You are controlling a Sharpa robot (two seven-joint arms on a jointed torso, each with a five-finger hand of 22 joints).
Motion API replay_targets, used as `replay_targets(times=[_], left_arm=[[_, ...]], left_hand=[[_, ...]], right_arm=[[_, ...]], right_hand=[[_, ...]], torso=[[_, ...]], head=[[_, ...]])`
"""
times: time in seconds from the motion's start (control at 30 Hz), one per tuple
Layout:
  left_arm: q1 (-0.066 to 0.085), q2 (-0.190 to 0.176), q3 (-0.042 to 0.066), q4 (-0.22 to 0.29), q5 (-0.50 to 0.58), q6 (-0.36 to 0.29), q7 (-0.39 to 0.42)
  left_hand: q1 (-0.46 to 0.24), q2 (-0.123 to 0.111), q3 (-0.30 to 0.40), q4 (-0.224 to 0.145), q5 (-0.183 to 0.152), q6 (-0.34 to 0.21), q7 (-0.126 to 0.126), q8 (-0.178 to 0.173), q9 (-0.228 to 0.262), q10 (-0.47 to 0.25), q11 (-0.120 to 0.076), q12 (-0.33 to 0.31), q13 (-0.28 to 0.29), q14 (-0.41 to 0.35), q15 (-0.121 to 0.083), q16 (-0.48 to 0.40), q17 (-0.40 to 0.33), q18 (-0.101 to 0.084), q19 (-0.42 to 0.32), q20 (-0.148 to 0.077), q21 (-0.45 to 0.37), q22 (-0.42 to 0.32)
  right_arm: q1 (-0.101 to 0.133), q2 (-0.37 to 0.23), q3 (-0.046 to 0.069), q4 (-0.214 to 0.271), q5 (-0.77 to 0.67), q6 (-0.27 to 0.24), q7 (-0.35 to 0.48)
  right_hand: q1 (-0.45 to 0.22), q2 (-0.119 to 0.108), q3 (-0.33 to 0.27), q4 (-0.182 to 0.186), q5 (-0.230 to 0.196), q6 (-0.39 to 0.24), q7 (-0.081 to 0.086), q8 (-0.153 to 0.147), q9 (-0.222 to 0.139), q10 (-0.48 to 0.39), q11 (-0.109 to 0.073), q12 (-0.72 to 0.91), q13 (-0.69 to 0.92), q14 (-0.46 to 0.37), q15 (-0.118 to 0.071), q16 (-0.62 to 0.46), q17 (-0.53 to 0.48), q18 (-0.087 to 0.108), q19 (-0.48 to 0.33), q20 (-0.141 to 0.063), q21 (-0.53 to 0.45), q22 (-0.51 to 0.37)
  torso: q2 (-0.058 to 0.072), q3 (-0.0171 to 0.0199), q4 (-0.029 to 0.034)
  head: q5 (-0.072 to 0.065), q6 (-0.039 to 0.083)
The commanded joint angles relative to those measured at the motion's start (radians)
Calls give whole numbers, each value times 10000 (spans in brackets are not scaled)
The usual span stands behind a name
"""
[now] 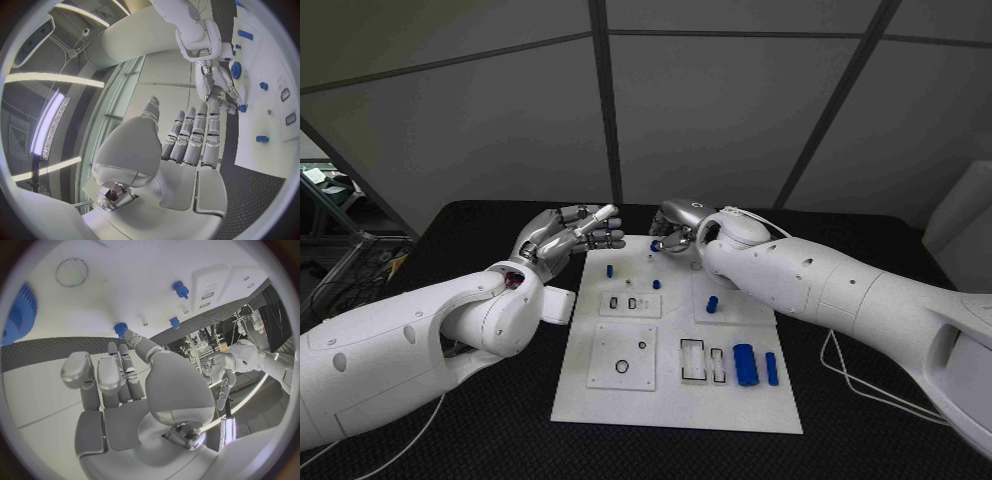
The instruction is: Assemble the parts on the task board
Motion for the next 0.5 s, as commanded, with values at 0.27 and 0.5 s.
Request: replay_targets(times=[0.27,0.5], left_arm=[[25,-44,10,-10,-48,143,5],[24,-171,8,-24,-47,178,-13]], left_hand=[[14,39,17,-68,-31,91,480,-36,-15,73,-16,-65,-12,-30,17,-70,-16,-50,96,8,46,-10],[15,39,11,-77,-46,91,475,-41,-16,70,-21,-78,-13,-39,19,-83,-19,-51,98,8,46,-14]], right_arm=[[23,-582,5,613,123,-571,-47],[21,-2320,14,2260,1298,-686,-380]], right_hand=[[210,-168,-513,37,-74,-447,-5,32,16,-752,102,44,45,-129,138,-305,-533,293,-652,77,-693,-1264],[-412,-278,-893,522,-60,17,-135,108,56,1805,-399,1075,503,219,-214,422,689,69,161,-159,-88,-37]], torso=[[-19,18,-46],[-80,75,-224]], head=[[-3,58],[4,144]])
